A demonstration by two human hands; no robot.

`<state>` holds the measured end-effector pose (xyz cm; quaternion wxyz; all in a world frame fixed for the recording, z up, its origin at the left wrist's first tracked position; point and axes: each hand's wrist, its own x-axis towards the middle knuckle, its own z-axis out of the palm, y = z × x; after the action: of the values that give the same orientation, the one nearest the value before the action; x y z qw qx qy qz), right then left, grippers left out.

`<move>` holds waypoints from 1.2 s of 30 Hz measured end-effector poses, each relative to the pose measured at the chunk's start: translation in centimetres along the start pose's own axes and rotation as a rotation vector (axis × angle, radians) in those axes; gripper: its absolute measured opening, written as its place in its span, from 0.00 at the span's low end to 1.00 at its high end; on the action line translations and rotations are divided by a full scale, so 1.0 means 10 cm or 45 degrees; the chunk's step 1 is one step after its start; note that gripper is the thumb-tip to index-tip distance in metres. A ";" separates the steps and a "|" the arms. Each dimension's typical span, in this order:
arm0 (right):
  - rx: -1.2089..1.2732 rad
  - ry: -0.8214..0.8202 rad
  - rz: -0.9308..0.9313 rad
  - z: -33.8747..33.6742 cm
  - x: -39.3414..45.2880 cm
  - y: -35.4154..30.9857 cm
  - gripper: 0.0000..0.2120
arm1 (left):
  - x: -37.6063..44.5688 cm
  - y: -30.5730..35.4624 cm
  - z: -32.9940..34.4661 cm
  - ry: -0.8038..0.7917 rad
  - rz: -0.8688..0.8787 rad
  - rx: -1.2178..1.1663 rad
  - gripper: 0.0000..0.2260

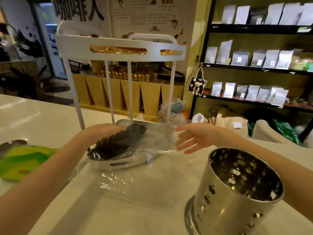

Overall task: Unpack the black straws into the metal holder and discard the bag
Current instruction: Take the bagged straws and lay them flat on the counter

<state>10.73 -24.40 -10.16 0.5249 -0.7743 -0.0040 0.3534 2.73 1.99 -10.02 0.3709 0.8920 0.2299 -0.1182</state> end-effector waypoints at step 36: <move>0.353 0.458 -1.076 -0.78 -1.79 -0.76 0.08 | -0.99 1.16 0.25 -0.341 0.578 -0.848 0.11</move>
<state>4.43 -34.03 7.33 0.7132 -0.6765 -0.1805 -0.0333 -0.12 -10.17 -0.91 0.6821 0.7282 0.0030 -0.0674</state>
